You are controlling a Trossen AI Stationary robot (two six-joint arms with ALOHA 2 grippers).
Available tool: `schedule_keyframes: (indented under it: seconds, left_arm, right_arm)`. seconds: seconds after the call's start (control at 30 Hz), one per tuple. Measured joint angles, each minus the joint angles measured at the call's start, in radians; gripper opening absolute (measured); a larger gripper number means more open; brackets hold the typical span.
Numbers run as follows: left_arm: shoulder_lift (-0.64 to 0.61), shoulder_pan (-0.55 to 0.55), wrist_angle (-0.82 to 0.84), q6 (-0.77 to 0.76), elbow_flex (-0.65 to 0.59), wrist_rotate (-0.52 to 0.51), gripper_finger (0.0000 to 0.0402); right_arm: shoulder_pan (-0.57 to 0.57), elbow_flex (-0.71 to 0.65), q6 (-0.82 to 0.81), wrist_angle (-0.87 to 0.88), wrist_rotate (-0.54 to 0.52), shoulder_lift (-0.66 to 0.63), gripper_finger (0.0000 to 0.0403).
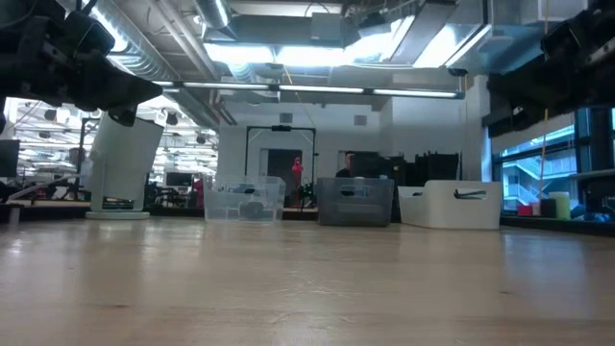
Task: Pick and place items into bin
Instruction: Return to Home Position
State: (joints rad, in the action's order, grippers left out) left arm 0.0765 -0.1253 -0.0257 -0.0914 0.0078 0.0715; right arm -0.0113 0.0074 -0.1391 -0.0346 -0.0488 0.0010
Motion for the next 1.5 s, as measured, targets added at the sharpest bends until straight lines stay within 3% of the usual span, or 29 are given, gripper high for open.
schedule_keyframes:
  seconds: [0.47,1.5]
  left_arm:
    - [0.0,0.0,0.0,0.0,0.0,0.0,0.0004]
    - [0.0,0.0,0.0,0.0,0.0,0.0,0.0004]
  right_arm:
    - [0.0,0.0,0.038,0.011,0.035,0.005,0.0027]
    - [0.001,0.0,0.038,0.01,0.035,0.005,0.0022]
